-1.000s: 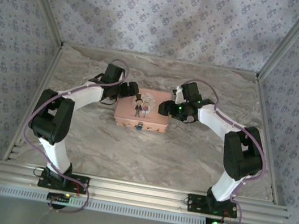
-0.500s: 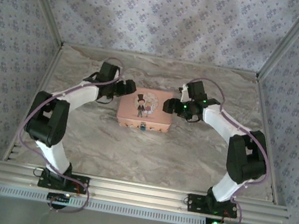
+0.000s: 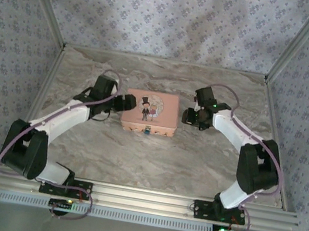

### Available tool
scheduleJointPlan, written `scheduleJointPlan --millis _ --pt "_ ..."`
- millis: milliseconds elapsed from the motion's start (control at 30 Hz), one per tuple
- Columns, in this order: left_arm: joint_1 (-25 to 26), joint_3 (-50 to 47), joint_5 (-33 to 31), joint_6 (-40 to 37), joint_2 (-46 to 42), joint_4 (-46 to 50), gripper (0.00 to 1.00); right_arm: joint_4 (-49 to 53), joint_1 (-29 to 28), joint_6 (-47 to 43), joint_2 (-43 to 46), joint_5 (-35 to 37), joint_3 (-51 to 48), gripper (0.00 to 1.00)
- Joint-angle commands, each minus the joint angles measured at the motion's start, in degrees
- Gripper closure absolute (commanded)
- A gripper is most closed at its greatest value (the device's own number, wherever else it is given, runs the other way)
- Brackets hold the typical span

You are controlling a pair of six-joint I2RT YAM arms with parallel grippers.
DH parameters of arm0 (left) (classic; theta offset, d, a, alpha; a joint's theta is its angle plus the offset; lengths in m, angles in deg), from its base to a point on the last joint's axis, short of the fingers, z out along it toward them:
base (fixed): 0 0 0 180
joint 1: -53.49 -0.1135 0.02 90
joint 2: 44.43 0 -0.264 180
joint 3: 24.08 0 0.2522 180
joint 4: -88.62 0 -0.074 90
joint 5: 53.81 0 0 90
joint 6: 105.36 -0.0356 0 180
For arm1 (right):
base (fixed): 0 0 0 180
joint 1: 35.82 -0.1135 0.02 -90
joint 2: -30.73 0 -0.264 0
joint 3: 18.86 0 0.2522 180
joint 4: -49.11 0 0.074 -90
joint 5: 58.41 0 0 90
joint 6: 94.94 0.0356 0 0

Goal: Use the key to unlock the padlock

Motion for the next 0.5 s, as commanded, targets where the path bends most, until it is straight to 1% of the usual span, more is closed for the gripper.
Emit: scheduleJointPlan --millis 0,200,467 --pt "1.9 -3.6 -0.2 2.4 -4.8 1.4 0.13 1.2 -0.5 0.3 -3.4 2.4 0.6 0.53" --pt "2.1 -8.5 -1.4 4.1 -10.7 1.8 0.12 0.8 -1.5 0.1 -7.8 3.0 2.5 0.56" --pt "2.1 -10.1 -0.6 5.6 -10.3 -0.2 0.13 1.1 -2.1 0.7 -12.4 3.8 5.8 0.61"
